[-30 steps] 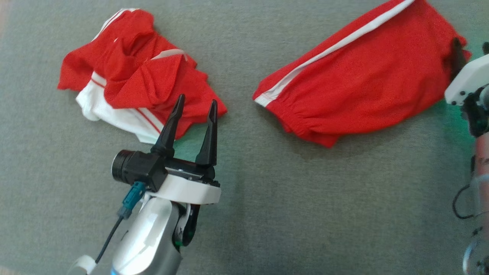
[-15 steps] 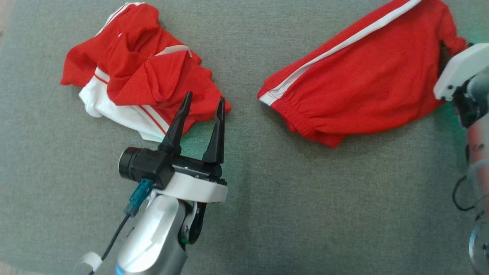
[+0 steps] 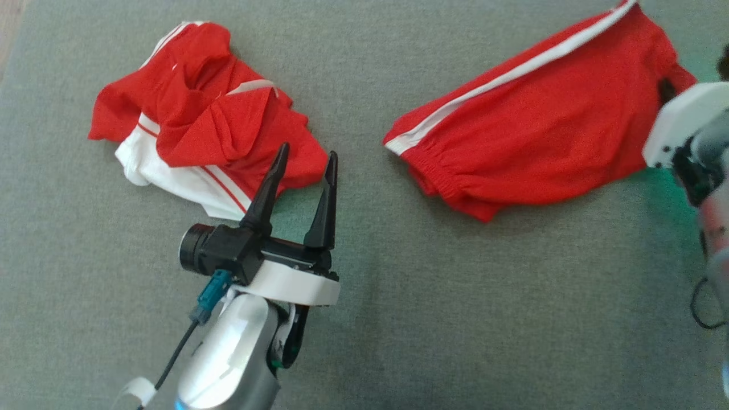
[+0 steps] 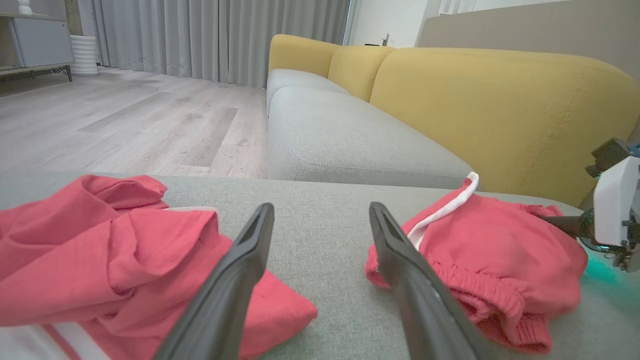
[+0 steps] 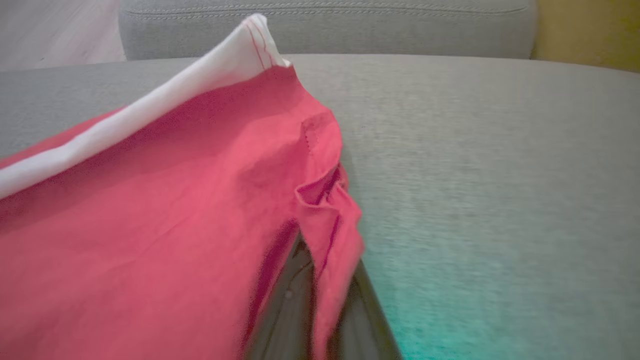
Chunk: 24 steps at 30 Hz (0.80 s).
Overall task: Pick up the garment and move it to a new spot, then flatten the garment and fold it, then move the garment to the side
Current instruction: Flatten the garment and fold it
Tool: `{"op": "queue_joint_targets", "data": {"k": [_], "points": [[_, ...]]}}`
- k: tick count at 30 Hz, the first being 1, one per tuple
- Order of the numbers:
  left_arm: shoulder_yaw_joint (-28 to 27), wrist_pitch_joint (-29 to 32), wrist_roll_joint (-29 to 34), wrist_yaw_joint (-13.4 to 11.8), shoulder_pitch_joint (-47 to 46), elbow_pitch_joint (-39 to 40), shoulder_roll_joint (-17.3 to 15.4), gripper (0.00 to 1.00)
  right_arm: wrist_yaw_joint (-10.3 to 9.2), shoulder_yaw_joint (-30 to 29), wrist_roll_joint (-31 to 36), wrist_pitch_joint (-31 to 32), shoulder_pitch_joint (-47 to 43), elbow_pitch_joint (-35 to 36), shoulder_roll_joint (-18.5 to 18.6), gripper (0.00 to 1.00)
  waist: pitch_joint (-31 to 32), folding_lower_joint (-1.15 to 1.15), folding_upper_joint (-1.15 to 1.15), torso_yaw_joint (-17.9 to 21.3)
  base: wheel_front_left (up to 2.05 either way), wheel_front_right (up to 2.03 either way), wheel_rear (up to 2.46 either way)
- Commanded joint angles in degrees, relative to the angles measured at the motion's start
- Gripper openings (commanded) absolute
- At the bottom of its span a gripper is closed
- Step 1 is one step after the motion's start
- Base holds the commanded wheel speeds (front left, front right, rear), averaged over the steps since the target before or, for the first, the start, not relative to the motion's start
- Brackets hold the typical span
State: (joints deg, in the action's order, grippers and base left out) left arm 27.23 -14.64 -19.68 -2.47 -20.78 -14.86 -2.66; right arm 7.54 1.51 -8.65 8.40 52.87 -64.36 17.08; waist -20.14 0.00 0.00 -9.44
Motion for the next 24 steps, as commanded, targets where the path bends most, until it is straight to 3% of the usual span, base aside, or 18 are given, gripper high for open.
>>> {"op": "queue_joint_targets", "data": {"k": [1, 13, 24], "points": [[-2.60, -0.36, 0.19, 0.17, -0.19, 1.42, -0.22, 1.00, -0.05, 0.77, -0.98, -1.27, -0.98, 0.83, 1.62, 0.00, 1.60, 0.00, 0.00, 0.95, 0.00, 0.00, 0.00], [-3.85, -0.36, 1.05, 0.46, 2.06, 1.26, -0.22, 1.00, -0.05, -3.31, -4.50, -3.85, -6.63, -2.34, 5.97, 0.00, 6.62, 0.00, 0.00, 4.27, 0.00, 0.00, 0.00], [-5.93, -0.36, 2.14, 1.25, 5.16, 0.88, -0.22, 1.00, -0.05, -11.11, -5.14, -9.74, -13.97, -4.56, 6.28, 0.00, 11.21, 0.00, 0.00, 5.88, 0.00, 0.00, 0.00]]}}
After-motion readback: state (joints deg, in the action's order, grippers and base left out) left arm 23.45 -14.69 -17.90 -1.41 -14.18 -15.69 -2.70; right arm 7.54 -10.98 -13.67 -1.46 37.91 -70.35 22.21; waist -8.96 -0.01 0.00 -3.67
